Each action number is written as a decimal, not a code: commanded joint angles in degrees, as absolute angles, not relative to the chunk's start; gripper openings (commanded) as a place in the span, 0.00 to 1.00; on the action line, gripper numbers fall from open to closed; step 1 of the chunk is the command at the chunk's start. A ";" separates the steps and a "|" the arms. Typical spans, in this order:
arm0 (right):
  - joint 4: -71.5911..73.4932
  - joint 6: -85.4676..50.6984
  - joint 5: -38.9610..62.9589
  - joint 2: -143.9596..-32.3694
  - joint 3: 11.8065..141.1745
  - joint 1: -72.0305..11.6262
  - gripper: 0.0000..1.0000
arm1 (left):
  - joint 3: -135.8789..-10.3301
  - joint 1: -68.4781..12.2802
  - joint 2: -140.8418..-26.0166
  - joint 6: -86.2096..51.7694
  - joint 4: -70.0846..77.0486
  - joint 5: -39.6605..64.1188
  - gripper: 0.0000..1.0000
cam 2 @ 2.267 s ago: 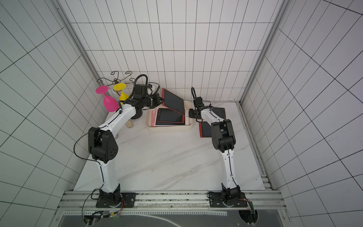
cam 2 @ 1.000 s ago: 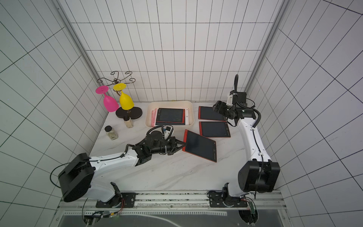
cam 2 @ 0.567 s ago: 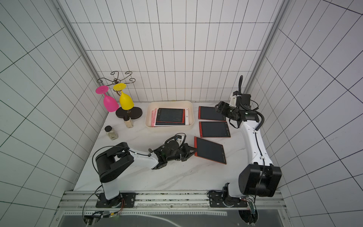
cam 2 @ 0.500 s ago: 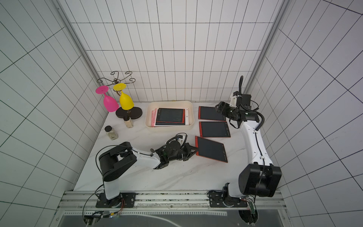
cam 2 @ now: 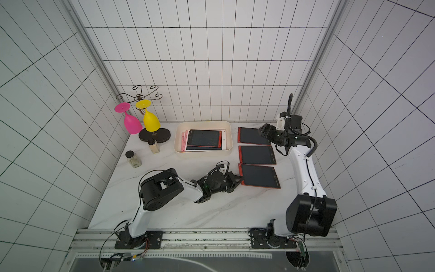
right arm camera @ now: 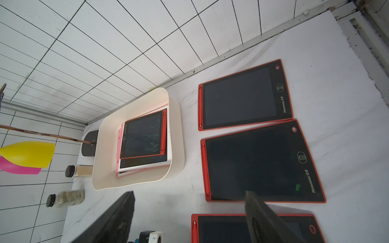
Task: Take out the writing tablet from the storage box
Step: Place the writing tablet at the center of the board.
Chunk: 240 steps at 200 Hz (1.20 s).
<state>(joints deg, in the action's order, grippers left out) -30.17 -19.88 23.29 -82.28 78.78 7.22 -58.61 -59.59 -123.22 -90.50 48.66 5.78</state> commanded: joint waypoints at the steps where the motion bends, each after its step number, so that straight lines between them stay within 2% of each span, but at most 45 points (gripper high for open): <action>1: -28.72 -19.16 24.38 -82.20 76.56 7.82 0.83 | -61.34 -60.03 -125.56 -91.15 48.02 4.84 0.00; 104: -28.55 -18.98 24.88 -82.31 76.56 8.22 0.83 | -63.76 -60.89 -128.24 -91.57 43.09 5.46 0.02; 121: -28.48 -18.98 25.03 -82.27 76.38 8.26 0.83 | -63.31 -60.99 -127.72 -91.32 41.95 5.21 0.14; 145: -28.39 -18.96 24.99 -82.44 76.38 8.26 0.83 | -62.01 -61.08 -126.86 -91.63 41.35 5.30 0.22; 160: -28.41 -18.93 24.75 -82.27 76.29 8.27 0.83 | -60.67 -61.08 -126.23 -91.77 42.08 4.75 0.35; 188: -28.42 -19.06 24.93 -82.47 76.20 8.35 0.83 | -61.73 -61.08 -125.63 -90.12 39.87 4.96 0.46; 240: -28.44 -18.89 24.18 -82.16 75.94 8.41 0.83 | -61.24 -61.26 -120.54 -85.82 32.53 2.76 0.75</action>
